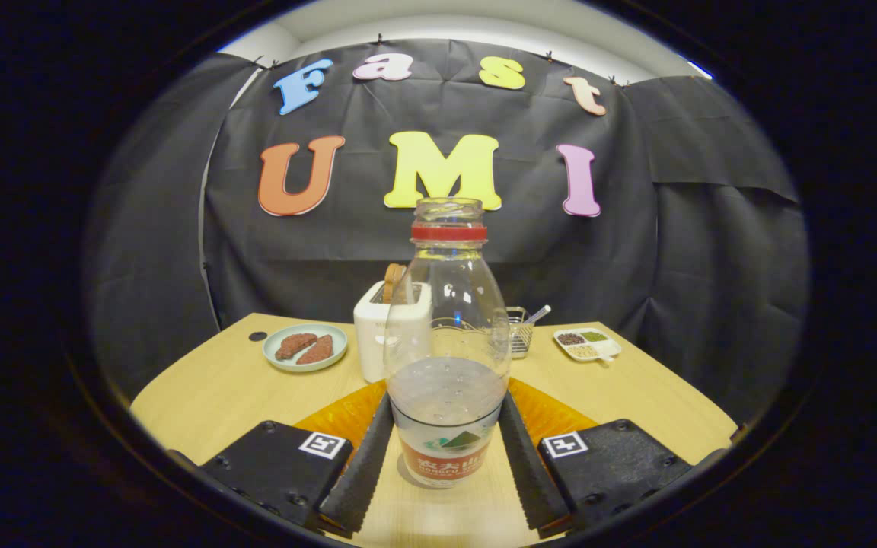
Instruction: Take the bottle from table, then pour the juice into the cup, finally place the bottle on the coaster
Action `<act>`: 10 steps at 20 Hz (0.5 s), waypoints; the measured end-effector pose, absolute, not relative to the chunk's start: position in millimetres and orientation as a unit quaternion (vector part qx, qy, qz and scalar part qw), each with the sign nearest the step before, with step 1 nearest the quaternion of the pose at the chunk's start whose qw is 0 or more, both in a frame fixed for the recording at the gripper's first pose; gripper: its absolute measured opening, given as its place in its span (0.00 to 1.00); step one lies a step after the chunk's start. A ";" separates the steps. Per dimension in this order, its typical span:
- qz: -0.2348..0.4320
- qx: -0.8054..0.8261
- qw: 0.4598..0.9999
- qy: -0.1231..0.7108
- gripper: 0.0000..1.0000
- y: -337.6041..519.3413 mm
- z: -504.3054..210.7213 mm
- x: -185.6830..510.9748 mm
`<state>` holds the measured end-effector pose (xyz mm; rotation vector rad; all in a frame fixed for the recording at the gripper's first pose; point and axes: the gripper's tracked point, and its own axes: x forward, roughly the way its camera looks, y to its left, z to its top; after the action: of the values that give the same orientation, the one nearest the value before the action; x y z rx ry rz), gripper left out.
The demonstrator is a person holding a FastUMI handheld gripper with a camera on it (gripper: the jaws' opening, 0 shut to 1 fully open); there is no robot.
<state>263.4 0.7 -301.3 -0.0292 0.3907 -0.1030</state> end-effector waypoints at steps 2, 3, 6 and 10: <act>-0.052 -0.011 0.978 0.202 0.80 -3.2 -321.8 271.8; -0.052 -0.008 0.977 0.207 0.80 -4.9 -331.4 276.4; -0.046 0.001 0.975 0.219 0.80 -5.1 -356.5 286.6; -0.044 0.011 0.975 0.219 0.80 -4.8 -373.1 289.6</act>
<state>289.6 -4.8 -373.1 0.0226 0.4410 -0.0887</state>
